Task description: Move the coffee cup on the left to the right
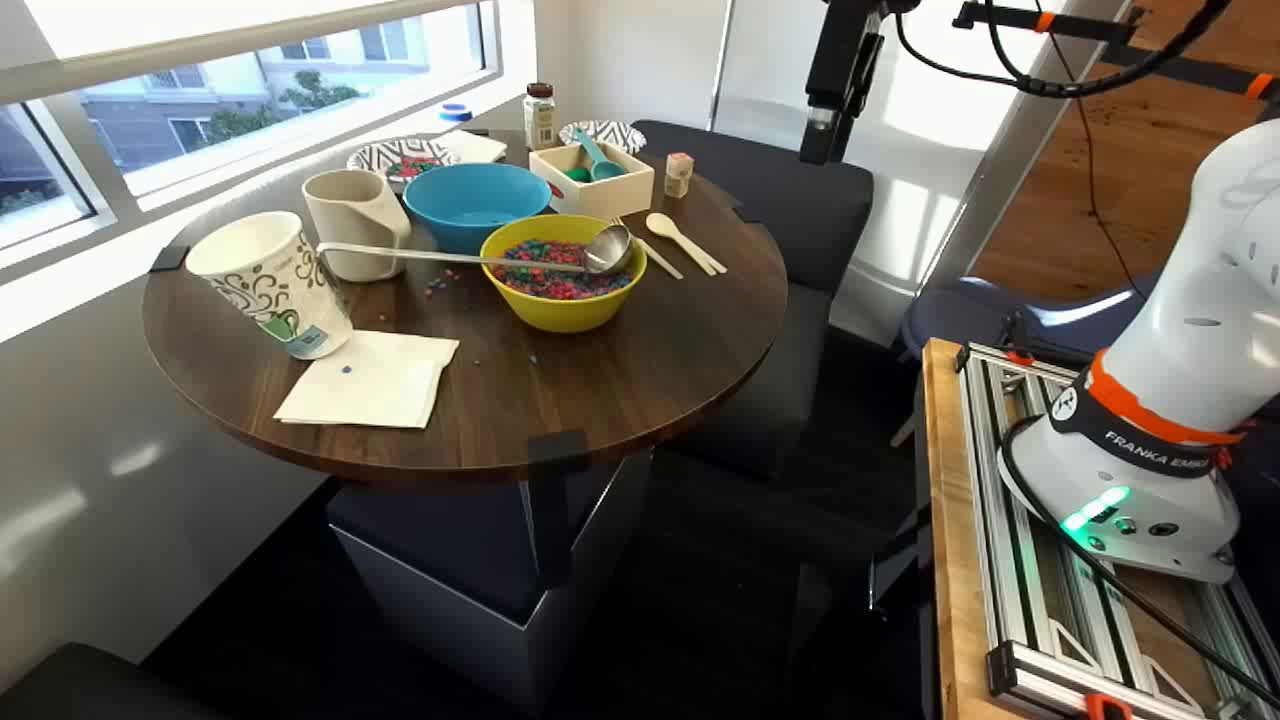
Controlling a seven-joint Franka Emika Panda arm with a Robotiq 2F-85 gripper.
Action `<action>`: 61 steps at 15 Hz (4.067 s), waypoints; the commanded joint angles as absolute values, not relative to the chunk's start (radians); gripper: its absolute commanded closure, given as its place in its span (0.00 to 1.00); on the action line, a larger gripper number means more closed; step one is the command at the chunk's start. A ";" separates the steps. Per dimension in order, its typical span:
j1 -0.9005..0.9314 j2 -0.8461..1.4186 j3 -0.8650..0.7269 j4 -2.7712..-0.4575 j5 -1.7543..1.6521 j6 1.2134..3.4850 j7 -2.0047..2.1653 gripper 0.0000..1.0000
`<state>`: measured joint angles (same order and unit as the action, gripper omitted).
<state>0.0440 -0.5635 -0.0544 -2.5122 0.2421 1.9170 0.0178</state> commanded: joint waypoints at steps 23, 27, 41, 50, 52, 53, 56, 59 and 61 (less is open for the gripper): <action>0.107 -0.235 0.011 -2.176 0.299 1.914 -0.045 0.00; 0.119 -0.052 0.049 -2.003 0.305 1.941 -0.048 0.00; 0.140 0.481 0.051 -1.402 0.248 1.961 0.370 0.00; 0.158 0.569 0.073 -1.300 0.263 2.029 0.406 0.00; 0.158 0.571 0.074 -1.292 0.263 2.029 0.406 0.00; 0.157 0.571 0.073 -1.290 0.263 2.029 0.406 0.00; 0.157 0.572 0.073 -1.288 0.263 2.028 0.406 0.00; 0.161 0.591 0.067 -1.267 0.251 2.036 0.410 0.00; 0.154 0.613 0.074 -1.235 0.260 2.022 0.396 0.00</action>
